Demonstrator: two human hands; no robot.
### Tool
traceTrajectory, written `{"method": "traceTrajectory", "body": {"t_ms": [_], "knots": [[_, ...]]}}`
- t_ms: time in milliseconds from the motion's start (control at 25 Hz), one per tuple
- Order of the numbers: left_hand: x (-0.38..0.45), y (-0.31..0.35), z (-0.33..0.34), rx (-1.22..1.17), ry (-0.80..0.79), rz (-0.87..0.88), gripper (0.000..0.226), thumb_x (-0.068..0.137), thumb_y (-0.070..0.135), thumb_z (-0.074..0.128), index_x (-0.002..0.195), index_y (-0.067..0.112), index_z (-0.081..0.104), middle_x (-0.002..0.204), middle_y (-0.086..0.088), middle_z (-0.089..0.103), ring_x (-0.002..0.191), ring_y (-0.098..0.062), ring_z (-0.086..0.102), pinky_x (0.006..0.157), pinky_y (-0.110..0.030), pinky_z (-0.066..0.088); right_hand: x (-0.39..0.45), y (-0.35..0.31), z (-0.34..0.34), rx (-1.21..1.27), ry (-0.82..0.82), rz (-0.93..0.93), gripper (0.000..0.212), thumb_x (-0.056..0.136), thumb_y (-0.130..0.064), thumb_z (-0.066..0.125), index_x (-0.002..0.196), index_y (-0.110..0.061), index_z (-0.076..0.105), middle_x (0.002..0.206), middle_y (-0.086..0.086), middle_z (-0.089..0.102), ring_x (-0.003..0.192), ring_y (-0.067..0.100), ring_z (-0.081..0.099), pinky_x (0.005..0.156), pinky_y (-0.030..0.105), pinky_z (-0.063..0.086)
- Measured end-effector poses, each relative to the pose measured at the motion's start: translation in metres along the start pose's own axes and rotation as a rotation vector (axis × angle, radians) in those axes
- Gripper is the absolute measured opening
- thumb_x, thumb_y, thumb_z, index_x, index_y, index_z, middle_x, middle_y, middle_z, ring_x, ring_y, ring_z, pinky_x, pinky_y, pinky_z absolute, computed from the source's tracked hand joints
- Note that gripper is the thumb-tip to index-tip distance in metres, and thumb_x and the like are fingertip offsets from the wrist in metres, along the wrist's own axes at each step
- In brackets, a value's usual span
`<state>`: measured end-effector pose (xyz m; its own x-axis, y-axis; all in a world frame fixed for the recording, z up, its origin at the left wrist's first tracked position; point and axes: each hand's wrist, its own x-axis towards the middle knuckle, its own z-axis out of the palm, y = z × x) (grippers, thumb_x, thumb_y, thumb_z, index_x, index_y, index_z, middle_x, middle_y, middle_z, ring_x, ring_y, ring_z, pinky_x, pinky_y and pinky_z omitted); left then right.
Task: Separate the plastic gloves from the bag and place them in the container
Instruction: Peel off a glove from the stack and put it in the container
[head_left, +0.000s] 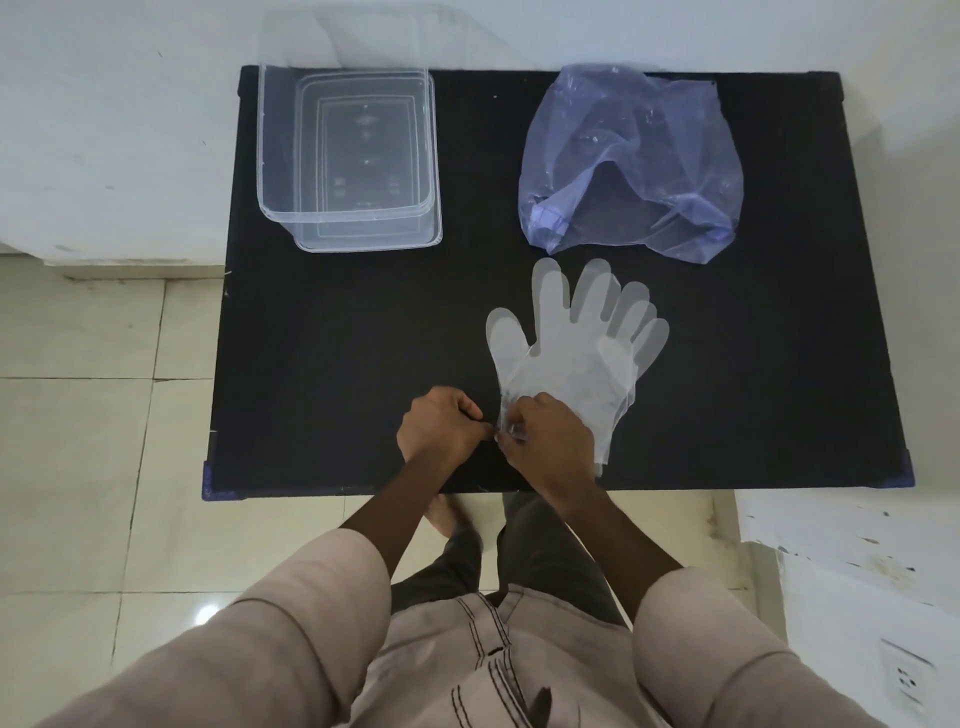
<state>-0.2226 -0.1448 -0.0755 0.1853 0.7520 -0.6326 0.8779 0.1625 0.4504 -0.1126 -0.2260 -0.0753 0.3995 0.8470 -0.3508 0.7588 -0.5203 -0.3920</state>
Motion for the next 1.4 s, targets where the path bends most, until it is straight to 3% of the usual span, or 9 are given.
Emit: {"method": "traceTrajectory", "body": {"t_ms": [280,400,480,560,680,800,1040,1200,1400], "knots": [[0.001,-0.002,0.000,-0.003,0.011,0.015,0.013,0.072,0.031,0.080,0.079,0.025,0.071,0.084,0.005,0.071,0.074,-0.011,0.064,0.066,-0.026,0.052,0.007,-0.001,0.002,-0.044,0.021,0.019,0.033,0.096,-0.042,0.047,0.101,-0.016,0.067,0.102,0.003,0.070,0.091,0.017,0.062,0.085,0.028,0.046],[0.003,-0.003,0.001,-0.001,-0.003,0.022,0.012,0.073,0.031,0.079,0.079,0.026,0.070,0.085,0.005,0.071,0.074,-0.011,0.064,0.067,-0.026,0.053,0.008,0.001,-0.002,0.181,0.064,0.131,0.026,0.094,-0.035,0.054,0.094,-0.013,0.067,0.094,0.006,0.068,0.086,0.017,0.062,0.087,0.029,0.048],[0.003,-0.005,0.002,0.029,-0.019,0.050,0.011,0.075,0.031,0.076,0.082,0.026,0.069,0.088,0.004,0.071,0.077,-0.012,0.064,0.071,-0.030,0.056,0.013,0.006,-0.008,0.379,0.106,0.197,0.020,0.092,-0.028,0.059,0.081,-0.012,0.062,0.079,0.004,0.063,0.069,0.011,0.056,0.077,0.025,0.050],[-0.005,-0.007,0.003,0.106,0.014,0.199,0.014,0.080,0.029,0.070,0.092,0.024,0.066,0.097,0.002,0.069,0.085,-0.015,0.064,0.077,-0.031,0.055,0.019,0.011,-0.015,0.480,0.093,0.239,0.021,0.093,-0.023,0.059,0.079,-0.007,0.062,0.075,0.003,0.058,0.061,0.008,0.050,0.067,0.016,0.044],[-0.030,-0.016,0.010,0.301,0.176,0.673,0.030,0.086,0.028,0.061,0.115,0.019,0.059,0.121,-0.006,0.062,0.110,-0.023,0.059,0.096,-0.038,0.046,0.027,0.020,-0.022,0.519,0.051,0.239,0.022,0.093,-0.022,0.058,0.086,-0.003,0.065,0.080,0.005,0.061,0.068,0.010,0.053,0.072,0.019,0.045],[-0.045,-0.028,0.026,0.604,0.140,0.949,0.058,0.089,0.043,0.048,0.138,0.013,0.043,0.147,-0.010,0.047,0.135,-0.029,0.045,0.110,-0.046,0.033,0.031,0.023,-0.027,0.467,0.001,0.188,0.019,0.096,-0.022,0.054,0.092,-0.006,0.062,0.090,0.009,0.065,0.077,0.011,0.056,0.075,0.017,0.043],[-0.024,-0.039,0.037,0.775,-0.135,0.795,0.079,0.090,0.065,0.007,0.146,0.015,-0.017,0.155,-0.005,-0.019,0.147,-0.027,-0.014,0.118,-0.048,-0.011,0.035,0.023,-0.033,0.322,-0.007,0.115,0.021,0.099,-0.020,0.048,0.097,-0.003,0.060,0.099,0.016,0.067,0.079,0.012,0.052,0.080,0.019,0.041],[-0.025,-0.037,0.037,0.811,-0.160,0.761,0.079,0.091,0.065,0.011,0.143,0.018,-0.025,0.152,-0.002,-0.028,0.145,-0.025,-0.022,0.118,-0.049,-0.013,0.040,0.026,-0.058,0.274,0.051,0.052,0.016,0.097,-0.015,0.050,0.093,-0.003,0.060,0.093,0.015,0.067,0.076,0.014,0.054,0.067,0.013,0.040],[-0.028,-0.031,0.032,0.834,-0.185,0.744,0.081,0.092,0.064,0.014,0.149,0.016,-0.017,0.158,-0.004,-0.023,0.146,-0.025,-0.021,0.118,-0.052,-0.009,0.056,0.031,-0.119,0.159,0.112,-0.042,0.013,0.094,-0.007,0.050,0.092,-0.001,0.061,0.088,0.014,0.066,0.077,0.022,0.059,0.071,0.028,0.047]]}}
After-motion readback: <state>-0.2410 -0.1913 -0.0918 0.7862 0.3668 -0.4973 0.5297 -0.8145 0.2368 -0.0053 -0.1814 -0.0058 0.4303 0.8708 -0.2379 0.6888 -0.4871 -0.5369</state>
